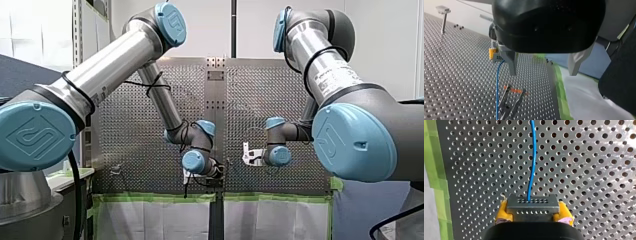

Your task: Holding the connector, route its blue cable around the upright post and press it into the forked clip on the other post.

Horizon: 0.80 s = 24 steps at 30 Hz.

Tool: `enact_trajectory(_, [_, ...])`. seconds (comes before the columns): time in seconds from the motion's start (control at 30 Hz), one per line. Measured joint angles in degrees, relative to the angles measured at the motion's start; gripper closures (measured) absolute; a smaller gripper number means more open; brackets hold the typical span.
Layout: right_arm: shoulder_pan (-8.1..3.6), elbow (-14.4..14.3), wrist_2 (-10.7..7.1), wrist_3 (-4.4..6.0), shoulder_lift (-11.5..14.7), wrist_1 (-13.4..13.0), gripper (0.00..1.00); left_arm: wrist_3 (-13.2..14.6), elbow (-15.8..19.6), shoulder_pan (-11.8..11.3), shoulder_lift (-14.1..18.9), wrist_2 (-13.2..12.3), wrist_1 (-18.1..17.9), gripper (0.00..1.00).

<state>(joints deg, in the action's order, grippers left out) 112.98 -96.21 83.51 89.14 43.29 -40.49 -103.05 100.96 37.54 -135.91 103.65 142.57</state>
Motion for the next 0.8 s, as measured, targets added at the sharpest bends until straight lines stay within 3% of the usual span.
enact_trajectory(0.37, [0.0,0.0,0.0,0.0,0.01,0.13,1.0,-0.09,0.01,0.0,-0.01,4.75,0.18,0.0])
enact_trajectory(0.8, [-0.01,0.0,-0.01,0.0,0.0,0.14,1.0,-0.21,0.0,-0.38,0.0,5.2,0.18,0.0])
